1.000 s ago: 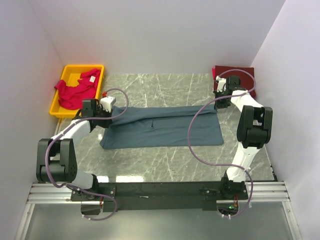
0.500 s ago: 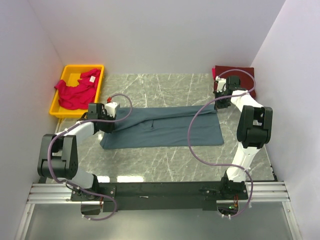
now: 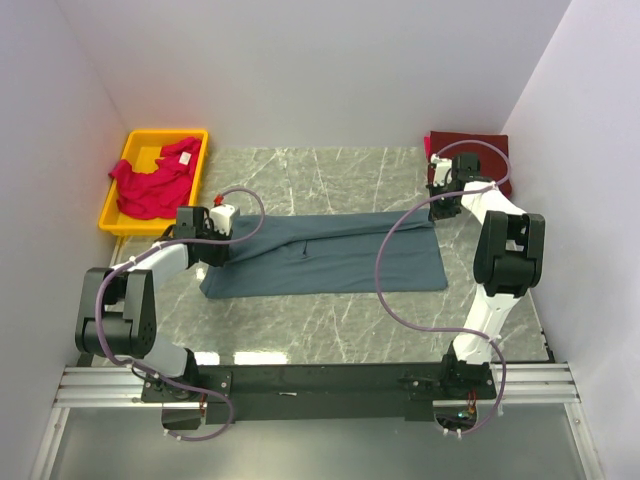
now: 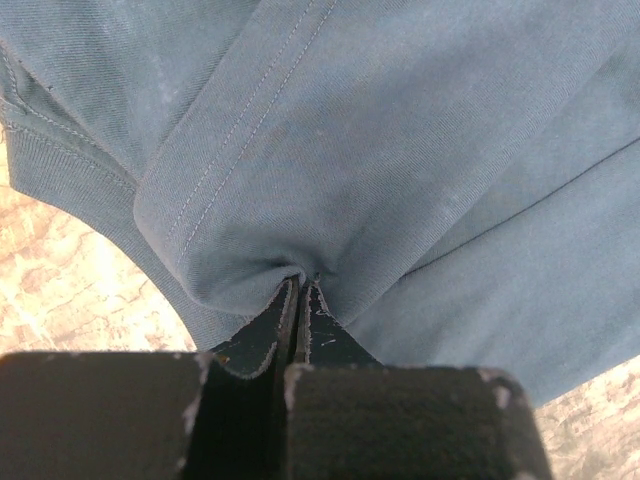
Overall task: Fold and stack the t-shirts
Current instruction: Fold the tshirt
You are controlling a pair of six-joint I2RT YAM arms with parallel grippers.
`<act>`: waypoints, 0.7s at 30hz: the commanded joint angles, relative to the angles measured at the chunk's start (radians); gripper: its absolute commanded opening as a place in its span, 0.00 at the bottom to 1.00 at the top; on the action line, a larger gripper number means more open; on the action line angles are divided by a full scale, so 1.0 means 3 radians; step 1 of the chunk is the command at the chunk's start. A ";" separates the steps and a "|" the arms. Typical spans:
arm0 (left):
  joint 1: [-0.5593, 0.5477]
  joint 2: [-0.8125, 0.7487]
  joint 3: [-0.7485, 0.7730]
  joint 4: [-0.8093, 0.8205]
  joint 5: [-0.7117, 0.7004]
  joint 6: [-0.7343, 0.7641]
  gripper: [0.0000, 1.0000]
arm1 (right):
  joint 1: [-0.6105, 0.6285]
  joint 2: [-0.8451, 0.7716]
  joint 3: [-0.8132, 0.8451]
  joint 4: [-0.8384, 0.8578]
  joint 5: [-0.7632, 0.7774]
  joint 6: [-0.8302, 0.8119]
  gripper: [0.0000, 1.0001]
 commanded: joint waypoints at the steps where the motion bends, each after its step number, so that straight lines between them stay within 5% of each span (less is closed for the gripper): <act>1: -0.0010 -0.0117 0.0005 -0.0055 0.0002 -0.0061 0.00 | -0.0056 -0.0117 -0.0005 0.0052 0.0056 -0.0081 0.00; 8: -0.0010 -0.0061 0.0030 -0.0141 -0.0014 0.0040 0.01 | -0.0061 -0.0086 0.0005 -0.0065 0.0055 -0.0173 0.00; 12: -0.0005 -0.0137 0.0051 -0.0335 0.0124 0.0183 0.05 | -0.0066 -0.0173 -0.0041 -0.0116 0.0061 -0.0270 0.25; 13: -0.0005 -0.0168 0.0051 -0.0366 0.0175 0.0245 0.12 | -0.0066 -0.0229 -0.0046 -0.0121 0.0066 -0.0290 0.35; 16: -0.0010 -0.0321 0.0061 -0.0606 0.0395 0.0449 0.32 | -0.0061 -0.0316 0.0005 -0.0229 0.0015 -0.0347 0.44; 21: -0.0005 -0.0654 0.0097 -0.0852 0.0615 0.0690 0.43 | -0.0056 -0.0424 0.0107 -0.0454 -0.0139 -0.0423 0.45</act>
